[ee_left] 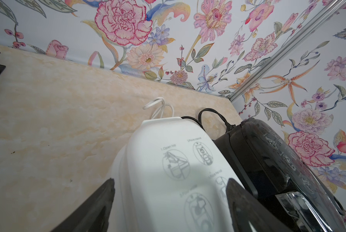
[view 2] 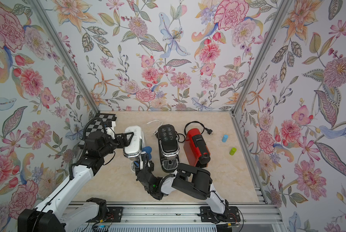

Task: Wipe the surface of a coffee machine
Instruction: Wipe the dirt from the surface of the coffee machine.

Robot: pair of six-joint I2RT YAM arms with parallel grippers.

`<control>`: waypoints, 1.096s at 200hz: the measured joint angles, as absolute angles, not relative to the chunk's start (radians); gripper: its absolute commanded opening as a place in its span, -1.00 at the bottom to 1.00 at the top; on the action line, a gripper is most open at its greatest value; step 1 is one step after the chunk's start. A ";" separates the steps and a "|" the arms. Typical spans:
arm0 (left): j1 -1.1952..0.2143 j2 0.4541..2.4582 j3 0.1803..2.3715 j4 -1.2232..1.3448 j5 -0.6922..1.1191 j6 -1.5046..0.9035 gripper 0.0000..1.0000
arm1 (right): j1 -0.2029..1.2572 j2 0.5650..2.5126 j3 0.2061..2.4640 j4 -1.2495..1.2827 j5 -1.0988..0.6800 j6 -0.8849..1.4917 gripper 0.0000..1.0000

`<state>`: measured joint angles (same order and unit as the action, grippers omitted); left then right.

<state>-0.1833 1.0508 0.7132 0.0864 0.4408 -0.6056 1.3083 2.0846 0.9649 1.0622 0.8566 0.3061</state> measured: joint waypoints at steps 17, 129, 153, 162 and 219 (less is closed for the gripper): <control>-0.183 1.051 0.713 0.085 0.442 -0.606 0.74 | 1.308 2.083 0.962 1.057 0.852 0.322 -1.00; -0.183 1.032 0.675 0.115 0.441 -0.640 0.73 | 1.362 2.173 0.962 1.016 0.715 0.723 -1.00; -0.183 1.032 0.673 0.117 0.441 -0.644 0.73 | 1.357 2.199 0.998 1.022 0.685 0.791 -1.00; -0.183 1.032 0.673 0.117 0.441 -0.644 0.73 | 1.351 2.210 1.012 1.022 0.669 0.818 -1.00; -0.183 1.023 0.661 0.131 0.441 -0.648 0.73 | 1.335 2.189 1.037 0.912 0.624 0.979 -1.00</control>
<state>-0.1833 1.0225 0.6605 0.1307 0.4412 -0.6479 1.3346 2.1891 1.0370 0.9123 0.6239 0.9794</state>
